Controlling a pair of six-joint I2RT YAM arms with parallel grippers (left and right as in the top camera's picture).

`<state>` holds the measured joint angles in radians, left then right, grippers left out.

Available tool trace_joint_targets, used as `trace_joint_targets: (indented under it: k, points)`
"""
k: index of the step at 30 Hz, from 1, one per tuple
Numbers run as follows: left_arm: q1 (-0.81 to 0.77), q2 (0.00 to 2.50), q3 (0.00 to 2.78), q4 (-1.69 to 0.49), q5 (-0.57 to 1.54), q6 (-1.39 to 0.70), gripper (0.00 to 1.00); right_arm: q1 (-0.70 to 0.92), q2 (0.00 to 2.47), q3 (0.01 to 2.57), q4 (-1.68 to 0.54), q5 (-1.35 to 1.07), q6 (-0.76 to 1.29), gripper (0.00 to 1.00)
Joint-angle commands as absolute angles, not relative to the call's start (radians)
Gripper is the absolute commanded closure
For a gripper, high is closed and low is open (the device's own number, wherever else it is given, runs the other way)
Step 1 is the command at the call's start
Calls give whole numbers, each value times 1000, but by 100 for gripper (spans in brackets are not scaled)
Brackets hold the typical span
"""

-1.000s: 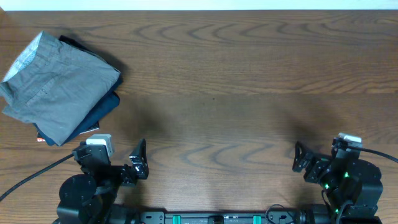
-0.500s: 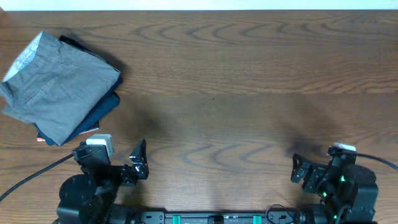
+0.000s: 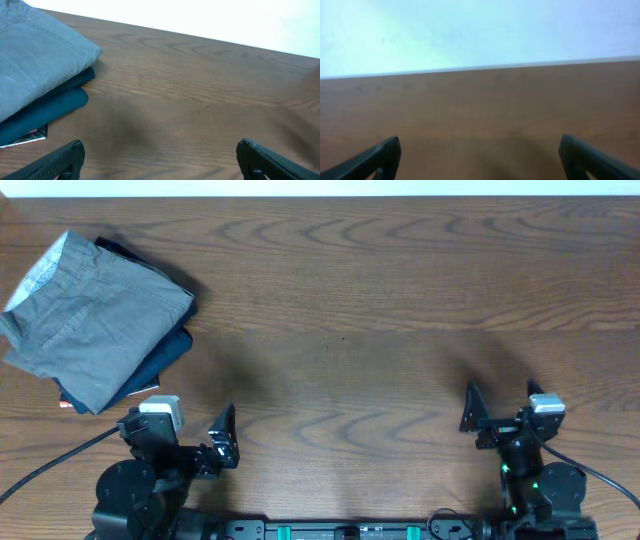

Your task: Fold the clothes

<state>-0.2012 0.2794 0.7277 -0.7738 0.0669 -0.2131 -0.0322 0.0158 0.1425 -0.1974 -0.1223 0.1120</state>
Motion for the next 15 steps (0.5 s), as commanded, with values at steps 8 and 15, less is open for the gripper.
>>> trace_joint_targets:
  k: [8,15]
  points:
    - [-202,278,727,-770,52,-222,2,-31,5,6,-65,-105,-65,1]
    - [-202,278,727,-770,52,-222,2,-32,6,6,-64,-105,-65,1]
